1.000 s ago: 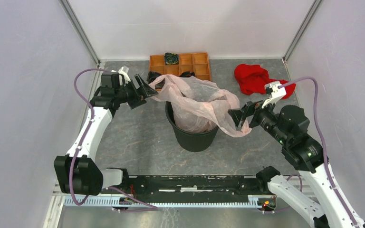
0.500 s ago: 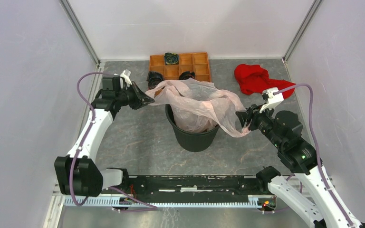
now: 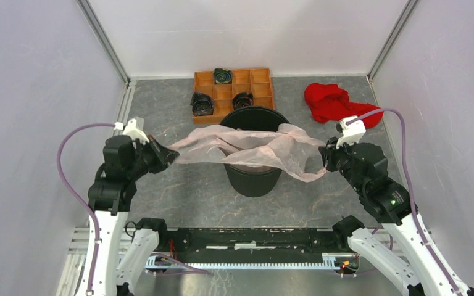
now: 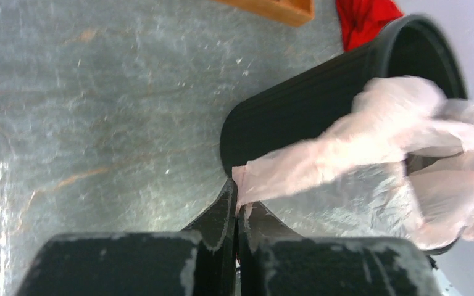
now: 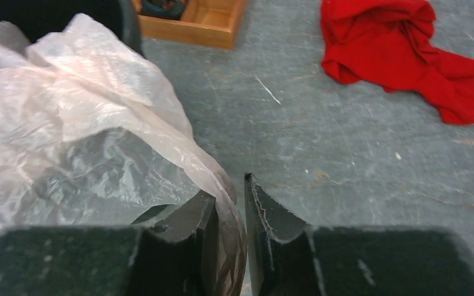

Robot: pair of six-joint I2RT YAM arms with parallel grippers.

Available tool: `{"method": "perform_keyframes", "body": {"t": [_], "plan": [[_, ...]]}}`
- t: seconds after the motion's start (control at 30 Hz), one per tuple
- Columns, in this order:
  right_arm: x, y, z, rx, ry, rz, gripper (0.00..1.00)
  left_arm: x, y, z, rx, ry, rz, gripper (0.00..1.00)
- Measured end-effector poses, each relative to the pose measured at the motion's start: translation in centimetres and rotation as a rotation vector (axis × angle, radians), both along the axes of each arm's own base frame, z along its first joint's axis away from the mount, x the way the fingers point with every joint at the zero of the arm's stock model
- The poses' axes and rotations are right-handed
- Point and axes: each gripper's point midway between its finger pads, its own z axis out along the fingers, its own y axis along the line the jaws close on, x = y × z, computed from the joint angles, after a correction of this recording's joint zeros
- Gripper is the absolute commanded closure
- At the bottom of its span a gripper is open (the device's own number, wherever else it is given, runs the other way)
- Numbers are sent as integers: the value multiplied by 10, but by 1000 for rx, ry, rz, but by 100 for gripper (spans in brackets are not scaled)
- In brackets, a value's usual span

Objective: Put the trash bags into the trash bin

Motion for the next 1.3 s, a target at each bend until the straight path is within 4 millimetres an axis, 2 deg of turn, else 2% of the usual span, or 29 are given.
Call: {"method": "perform_keyframes", "body": {"t": [0.17, 0.23, 0.4, 0.43, 0.53, 0.63, 0.67, 0.73, 0.87, 0.93, 1.03, 1.17, 1.23, 1.3], "plan": [[2, -23, -15, -63, 54, -122, 68, -26, 4, -46, 13, 106, 14, 98], [2, -26, -18, -72, 67, -144, 67, -32, 5, -52, 19, 135, 19, 98], [1, -27, -18, -69, 70, -148, 67, -39, 6, -53, 20, 139, 20, 98], [0, -27, -18, -69, 69, -147, 61, -40, 6, -53, 20, 142, 21, 98], [0, -28, -17, -71, 66, -149, 24, -45, 8, -55, 25, 150, 27, 98], [-2, -26, -16, -67, 71, -137, 4, -51, 11, -57, 36, 155, 43, 98], [-4, -25, -14, -62, 79, -126, 2, -51, 11, -56, 36, 155, 43, 98], [-7, -19, -2, -42, 92, -99, 2, -51, 11, -55, 35, 152, 41, 98], [-13, -10, 44, 33, 80, -60, 2, -49, 9, -52, 26, 140, 35, 98], [-20, -7, 58, 74, 70, -44, 2, -48, 7, -49, 15, 134, 31, 98], [-36, -4, 65, 148, 61, -14, 2, -45, 4, -43, -5, 114, 24, 98], [-52, -1, 86, 321, -35, 11, 2, -44, -1, -37, -28, 96, 4, 98], [-48, 5, 88, 383, -82, 28, 2, -44, -4, -35, -38, 92, -8, 98], [-39, 14, 79, 388, -82, 46, 2, -43, -7, -34, -50, 89, -23, 98]]}}
